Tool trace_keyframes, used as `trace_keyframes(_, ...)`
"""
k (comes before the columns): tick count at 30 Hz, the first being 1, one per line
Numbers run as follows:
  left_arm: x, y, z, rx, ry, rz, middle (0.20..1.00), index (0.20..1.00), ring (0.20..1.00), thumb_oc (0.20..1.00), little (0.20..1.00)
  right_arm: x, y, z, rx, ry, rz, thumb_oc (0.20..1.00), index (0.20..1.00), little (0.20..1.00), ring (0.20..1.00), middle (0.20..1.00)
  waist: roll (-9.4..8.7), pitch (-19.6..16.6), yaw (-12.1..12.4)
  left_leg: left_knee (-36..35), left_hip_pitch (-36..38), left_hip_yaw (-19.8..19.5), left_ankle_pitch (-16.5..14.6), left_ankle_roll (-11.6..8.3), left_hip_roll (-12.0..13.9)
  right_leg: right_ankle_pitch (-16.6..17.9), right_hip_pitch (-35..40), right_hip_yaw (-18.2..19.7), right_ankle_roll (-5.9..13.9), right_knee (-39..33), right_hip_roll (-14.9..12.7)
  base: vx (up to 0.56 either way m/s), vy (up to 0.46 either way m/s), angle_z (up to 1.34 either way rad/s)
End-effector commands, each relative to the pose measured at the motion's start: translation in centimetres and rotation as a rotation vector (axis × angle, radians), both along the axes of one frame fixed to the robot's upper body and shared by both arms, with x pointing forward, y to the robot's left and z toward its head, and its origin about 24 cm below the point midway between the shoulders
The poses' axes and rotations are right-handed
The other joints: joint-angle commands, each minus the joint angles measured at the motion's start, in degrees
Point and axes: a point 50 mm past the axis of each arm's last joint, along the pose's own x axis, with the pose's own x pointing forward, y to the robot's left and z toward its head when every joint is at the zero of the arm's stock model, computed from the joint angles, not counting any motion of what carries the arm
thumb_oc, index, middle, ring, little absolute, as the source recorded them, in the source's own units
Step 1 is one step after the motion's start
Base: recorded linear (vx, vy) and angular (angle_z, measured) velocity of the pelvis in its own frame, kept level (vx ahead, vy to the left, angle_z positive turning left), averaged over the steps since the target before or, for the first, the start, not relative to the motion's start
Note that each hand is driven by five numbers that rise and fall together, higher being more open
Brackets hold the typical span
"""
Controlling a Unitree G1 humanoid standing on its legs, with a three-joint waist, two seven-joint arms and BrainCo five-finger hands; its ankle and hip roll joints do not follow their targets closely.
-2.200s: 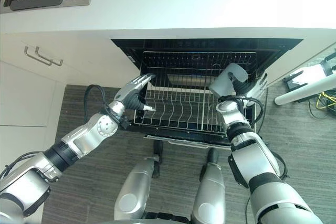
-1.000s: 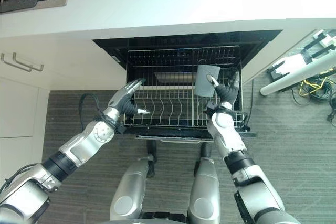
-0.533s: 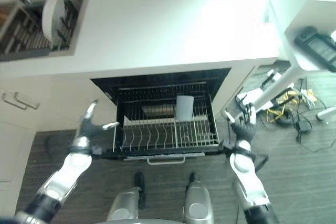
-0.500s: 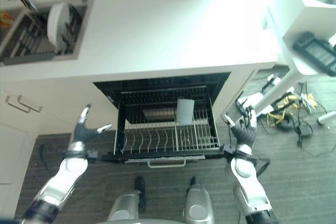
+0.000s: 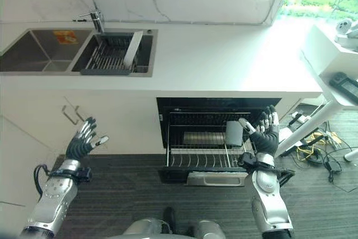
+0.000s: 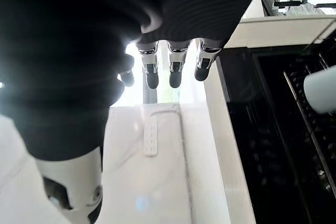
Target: Place the dishes in the dishwasher.
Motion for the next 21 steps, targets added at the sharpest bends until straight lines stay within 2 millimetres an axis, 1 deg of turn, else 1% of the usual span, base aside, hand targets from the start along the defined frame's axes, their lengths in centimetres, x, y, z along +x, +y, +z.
trace_keyframes(1, 1.3, -1.0, 1.0, -0.13, -0.105, 0.01, 1.0, 1.0, 1.0, 1.0, 1.0, 0.5, -0.8, 3.2, 0.011, -0.179, 0.041, 1.0, 1.0, 1.0, 1.0, 1.0, -0.14, 2.43, -1.07, -11.6, 8.65, 3.94, 7.74, 2.17, -6.37, 10.51, 1.55, 1.42, 5.49, -9.22, -4.15, 0.08, -0.079, -0.15)
trace_keyframes(2, 0.4, -1.5, -1.1, -0.22, -0.019, -0.023, 1.0, 1.0, 1.0, 1.0, 1.0, 0.4, -0.9, 3.3, -0.004, -0.192, 0.039, 1.0, 1.0, 1.0, 1.0, 1.0, -1.26, 3.37, -1.04, -11.6, 9.53, 5.43, 10.63, 1.07, -6.52, 10.85, 2.38, 2.18, 5.14, -9.22, -5.54, 0.09, -0.023, 0.39)
trace_keyframes(3, -0.2, -1.7, -2.4, -0.229, 0.044, -0.035, 1.0, 1.0, 1.0, 1.0, 1.0, 0.5, -0.8, 3.1, 0.012, -0.189, 0.047, 1.0, 1.0, 1.0, 1.0, 1.0, -1.4, 3.99, -1.05, -11.33, 9.3, 5.36, 12.99, 0.22, -5.86, 11.12, 2.81, 2.33, 4.85, -9.22, -5.89, 0.09, 0.049, 0.53)
trace_keyframes(4, -1.0, -2.1, -3.9, -0.248, 0.111, -0.04, 1.0, 1.0, 1.0, 1.0, 1.0, 0.6, -0.7, 2.9, 0.035, -0.194, 0.053, 1.0, 1.0, 1.0, 1.0, 1.0, -1.24, 4.51, -1.19, -11.35, 8.79, 4.83, 14.85, -0.38, -4.54, 11.25, 3.36, 2.66, 4.62, -9.22, -5.82, 0.08, 0.143, 0.42)
trace_keyframes(5, -1.7, -2.3, -5.2, -0.264, 0.178, -0.023, 1.0, 1.0, 1.0, 1.0, 1.0, 0.8, -0.6, 3.0, 0.034, -0.199, 0.064, 1.0, 1.0, 1.0, 1.0, 1.0, -0.93, 4.59, -1.38, -11.6, 8.01, 4.24, 15.98, -0.85, -3.18, 11.15, 3.65, 3.38, 4.55, -9.22, -5.51, 0.12, 0.27, 0.46)
trace_keyframes(6, -2.5, -2.6, -6.7, -0.292, 0.238, -0.002, 1.0, 1.0, 1.0, 1.0, 1.0, 1.0, -0.3, 3.3, 0.02, -0.206, 0.085, 1.0, 1.0, 1.0, 1.0, 1.0, -0.18, 4.41, -1.54, -11.6, 6.31, 2.67, 16.93, -1.68, -1.17, 10.73, 3.99, 4.13, 4.58, -9.22, -4.95, 0.12, 0.293, 0.27)
trace_keyframes(7, -2.8, -2.8, -7.4, -0.307, 0.263, 0.015, 1.0, 1.0, 1.0, 1.0, 1.0, 1.1, -0.1, 3.4, 0.009, -0.208, 0.096, 1.0, 1.0, 1.0, 1.0, 1.0, 0.19, 4.29, -1.59, -11.6, 5.25, 1.63, 17.25, -2.07, -0.23, 10.43, 4.1, 4.59, 4.61, -9.22, -4.72, 0.13, 0.365, 0.24)
trace_keyframes(9, -3.8, -3.7, -9.4, -0.341, 0.349, 0.032, 1.0, 1.0, 1.0, 1.0, 1.0, 1.5, 0.3, 3.9, -0.01, -0.208, 0.129, 1.0, 1.0, 1.0, 1.0, 1.0, 1.16, 3.75, -1.95, -11.6, 1.86, -2.33, 17.95, -3.29, 2.83, 9.45, 4.32, 6.63, 4.61, -9.22, -4.3, 0.14, 0.432, 0.04)
trace_keyframes(10, -4.7, -4.7, -10.9, -0.348, 0.422, 0.021, 1.0, 1.0, 1.0, 1.0, 1.0, 1.6, 0.6, 4.1, -0.013, -0.21, 0.143, 1.0, 1.0, 1.0, 1.0, 1.0, 1.45, 3.45, -2.39, -11.6, 0.63, -4.09, 17.77, -3.93, 4.52, 8.91, 4.44, 7.73, 4.74, -9.22, -4.44, 0.16, 0.49, -0.21)
trace_keyframes(11, -5.2, -5.3, -11.7, -0.353, 0.466, 0.015, 1.0, 1.0, 1.0, 1.0, 1.0, 1.6, 0.6, 4.1, -0.011, -0.212, 0.148, 1.0, 1.0, 1.0, 1.0, 1.0, 1.62, 3.33, -2.79, -11.6, 0.34, -4.21, 17.6, -4.12, 5.2, 8.72, 4.51, 8.01, 4.8, -9.22, -4.71, 0.14, 0.409, -0.41)
trace_keyframes(12, -5.6, -5.6, -12.1, -0.359, 0.485, 0.016, 1.0, 1.0, 1.0, 1.0, 1.0, 1.6, 0.5, 4.1, -0.01, -0.212, 0.148, 1.0, 1.0, 1.0, 1.0, 1.0, 1.69, 3.28, -3.05, -11.6, 0.42, -3.86, 17.09, -4.13, 5.44, 8.6, 4.58, 7.97, 4.94, -9.22, -5.04, 0.15, 0.413, -0.71)
trace_keyframes(13, -6.5, -6.2, -13.1, -0.381, 0.551, 0.011, 1.0, 1.0, 1.0, 1.0, 1.0, 1.6, 0.5, 4.0, -0.002, -0.207, 0.144, 1.0, 1.0, 1.0, 1.0, 1.0, 1.8, 3.05, -3.82, -11.6, 1.06, -2.43, 14.92, -3.87, 5.71, 8.46, 4.55, 7.77, 5.52, -9.22, -5.97, 0.17, 0.464, -0.75)
trace_keyframes(14, -7.7, -6.6, -13.9, -0.378, 0.615, -0.002, 1.0, 1.0, 1.0, 1.0, 1.0, 1.4, 0.4, 3.5, 0.026, -0.191, 0.139, 1.0, 1.0, 1.0, 1.0, 1.0, 1.64, 2.89, -4.4, -11.6, 2.21, -1.69, 13.18, -3.46, 4.93, 9.0, 4.31, 7.54, 6.28, -9.22, -7.26, 0.22, 0.556, -0.64)
trace_keyframes(15, -8.9, -6.8, -14.6, -0.378, 0.667, -0.006, 1.0, 1.0, 1.0, 1.0, 1.0, 1.1, 0.5, 3.0, 0.051, -0.187, 0.139, 1.0, 1.0, 1.0, 1.0, 1.0, 1.08, 2.73, -4.54, -11.6, 3.51, -1.73, 11.37, -2.38, 3.08, 10.12, 3.72, 8.01, 7.58, -9.22, -8.66, 0.21, 0.477, -0.36)
trace_keyframes(16, -9.5, -7.0, -14.9, -0.348, 0.705, -0.038, 1.0, 1.0, 1.0, 1.0, 1.0, 0.9, 0.7, 2.7, 0.063, -0.178, 0.14, 1.0, 1.0, 1.0, 1.0, 1.0, 0.78, 2.6, -4.6, -11.6, 4.36, -1.46, 10.1, -1.19, 1.75, 10.8, 3.44, 8.35, 8.44, -9.22, -9.57, 0.22, 0.459, -0.19)
trace_keyframes(17, -10.7, -7.4, -15.5, -0.321, 0.772, -0.088, 1.0, 1.0, 1.0, 1.0, 1.0, 0.8, 1.3, 2.2, 0.112, -0.163, 0.143, 1.0, 1.0, 1.0, 1.0, 1.0, 0.52, 2.38, -4.44, -11.6, 4.84, -0.89, 8.74, 0.74, -0.07, 11.16, 3.79, 8.28, 8.82, -9.22, -10.0, 0.19, 0.362, -0.14)
trace_keyframes(19, -11.4, -7.4, -15.7, -0.333, 0.804, -0.09, 1.0, 1.0, 1.0, 1.0, 1.0, 0.8, 2.0, 2.0, 0.117, -0.167, 0.153, 1.0, 1.0, 1.0, 1.0, 1.0, 0.7, 2.54, -4.09, -11.6, 5.5, 0.6, 8.02, 2.0, -0.2, 13.21, 4.19, 5.09, 9.13, -9.22, -9.82, 0.13, 0.222, -0.23)
trace_keyframes(20, -12.0, -7.4, -15.9, -0.341, 0.831, -0.081, 1.0, 1.0, 1.0, 1.0, 1.0, 1.0, 2.6, 2.0, 0.128, -0.163, 0.167, 1.0, 1.0, 1.0, 1.0, 1.0, 0.86, 2.75, -3.61, -11.6, 6.17, 2.55, 7.37, 2.66, 0.44, 14.98, 4.3, 0.89, 9.5, -9.22, -9.14, 0.11, 0.098, -0.42)
trace_keyframes(21, -12.2, -7.2, -16.0, -0.341, 0.851, -0.075, 1.0, 1.0, 1.0, 1.0, 1.0, 1.2, 3.0, 2.0, 0.142, -0.16, 0.173, 1.0, 1.0, 1.0, 1.0, 1.0, 0.75, 2.96, -3.54, -11.6, 6.52, 3.52, 6.91, 2.77, 0.58, 14.94, 3.76, 0.14, 9.15, -9.22, -7.79, 0.11, 0.04, -0.63)
